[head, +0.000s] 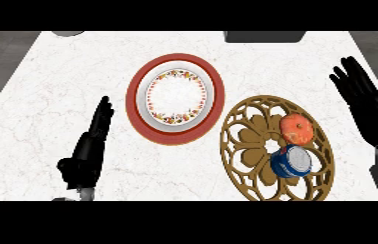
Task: Pick the squash from the placemat and place it in the plate
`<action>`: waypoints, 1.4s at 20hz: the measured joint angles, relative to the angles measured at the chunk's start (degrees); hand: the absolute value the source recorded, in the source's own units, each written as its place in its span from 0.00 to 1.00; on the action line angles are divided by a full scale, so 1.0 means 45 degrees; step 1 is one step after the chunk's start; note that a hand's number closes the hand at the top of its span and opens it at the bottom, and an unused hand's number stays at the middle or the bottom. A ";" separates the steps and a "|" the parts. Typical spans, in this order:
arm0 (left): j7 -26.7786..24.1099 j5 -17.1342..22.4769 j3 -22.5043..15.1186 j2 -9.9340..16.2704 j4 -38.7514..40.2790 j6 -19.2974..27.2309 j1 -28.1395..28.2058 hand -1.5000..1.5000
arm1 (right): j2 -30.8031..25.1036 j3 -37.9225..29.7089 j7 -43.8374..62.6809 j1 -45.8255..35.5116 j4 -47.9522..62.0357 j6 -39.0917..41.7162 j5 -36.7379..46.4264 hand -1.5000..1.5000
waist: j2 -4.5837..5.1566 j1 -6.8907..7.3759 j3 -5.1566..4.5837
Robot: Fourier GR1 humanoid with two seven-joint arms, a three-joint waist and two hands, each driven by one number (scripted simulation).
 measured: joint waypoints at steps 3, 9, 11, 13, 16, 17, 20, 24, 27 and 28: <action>0.0470 0.0075 0.0487 0.0369 0.0158 -0.0328 -0.0374 0.50 | 0.0001 -0.0312 -0.0318 -0.0326 0.0456 0.0950 -0.0354 1.00 | 0.0089 -0.0105 -0.0167; 0.1349 0.0815 0.1416 0.1192 0.0765 -0.1236 -0.0838 0.50 | -0.1736 -0.0741 -0.1633 -0.1008 0.1608 0.1883 0.1260 0.00 | 0.0219 -0.0212 -0.0389; 0.1601 0.1123 0.1636 0.1353 0.0937 -0.1537 -0.0906 0.50 | -0.1038 -0.1326 -0.2715 -0.0610 0.2188 0.1123 0.1226 0.00 | 0.0231 -0.0287 -0.0346; 0.1421 0.1384 0.1860 0.1412 0.1473 -0.2020 -0.0999 0.50 | -0.0477 -0.1536 -0.4119 -0.0141 0.2901 0.1223 0.1319 0.00 | 0.0232 -0.0298 -0.0329; 0.1704 0.1536 0.2119 0.1459 0.1941 -0.2413 -0.1444 0.50 | -0.0249 -0.1298 -0.5898 0.0426 0.3780 0.1862 0.2076 0.00 | 0.0212 -0.0282 -0.0319; 0.1656 0.1546 0.2160 0.1460 0.1906 -0.2487 -0.1359 0.50 | -0.0321 -0.1193 -0.6409 0.0651 0.3948 0.1996 0.2430 0.00 | 0.0201 -0.0267 -0.0319; 0.1863 0.1550 0.2328 0.1462 0.2129 -0.2697 -0.1667 0.50 | -0.0486 -0.0693 -0.6920 0.0672 0.4195 0.1932 0.3583 0.00 | 0.0183 -0.0254 -0.0320; 0.1845 0.1547 0.2639 0.1415 0.2486 -0.3041 -0.1827 0.50 | -0.1136 -0.0503 -0.6657 0.0958 0.3872 0.2249 0.4432 0.00 | 0.0158 -0.0283 -0.0328; 0.1940 0.1431 0.2806 0.1318 0.2579 -0.3266 -0.1912 0.50 | -0.1233 -0.0440 -0.5996 0.0953 0.3320 0.2168 0.4990 0.00 | 0.0146 -0.0287 -0.0329; 0.2071 0.1406 0.2910 0.1304 0.2630 -0.3269 -0.2098 0.50 | -0.1288 -0.0393 -0.5733 0.0843 0.3208 0.2198 0.5176 0.00 | 0.0145 -0.0283 -0.0332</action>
